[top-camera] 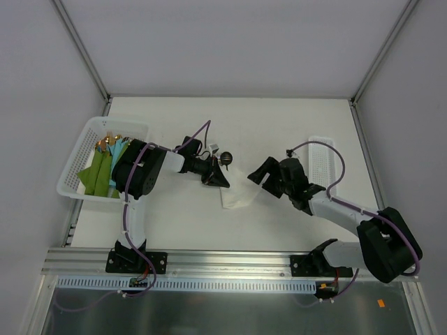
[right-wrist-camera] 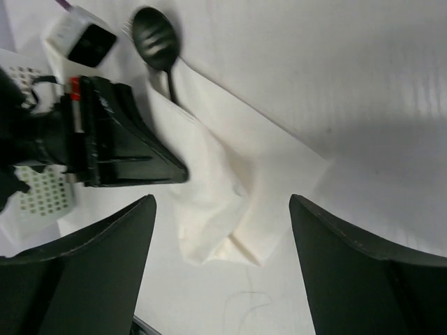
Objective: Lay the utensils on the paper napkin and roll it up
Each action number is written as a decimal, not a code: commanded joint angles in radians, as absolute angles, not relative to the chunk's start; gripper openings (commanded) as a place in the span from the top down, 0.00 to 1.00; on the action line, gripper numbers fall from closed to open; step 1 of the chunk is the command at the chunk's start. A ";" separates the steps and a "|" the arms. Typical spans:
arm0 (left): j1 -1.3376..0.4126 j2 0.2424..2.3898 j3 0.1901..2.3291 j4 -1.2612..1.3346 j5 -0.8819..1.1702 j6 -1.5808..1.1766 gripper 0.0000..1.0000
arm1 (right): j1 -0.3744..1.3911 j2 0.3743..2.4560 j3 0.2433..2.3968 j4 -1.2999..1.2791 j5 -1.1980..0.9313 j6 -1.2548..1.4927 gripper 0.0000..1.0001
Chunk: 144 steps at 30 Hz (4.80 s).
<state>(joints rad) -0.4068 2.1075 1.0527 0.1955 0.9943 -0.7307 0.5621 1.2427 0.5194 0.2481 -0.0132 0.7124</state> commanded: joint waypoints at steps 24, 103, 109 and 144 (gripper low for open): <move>-0.416 2.195 1.072 0.101 0.891 -0.660 0.94 | 0.538 1.661 0.569 0.400 -0.204 0.699 0.18; -0.422 2.168 1.055 0.083 0.882 -0.643 0.98 | 0.675 1.724 0.706 0.425 -0.233 0.742 1.00; -0.419 2.143 1.049 0.084 0.877 -0.644 0.97 | 0.673 1.744 0.715 0.341 -0.218 0.719 1.00; -0.376 2.011 0.965 0.304 1.040 -0.752 0.93 | 0.660 1.756 0.715 0.201 -0.163 0.693 1.00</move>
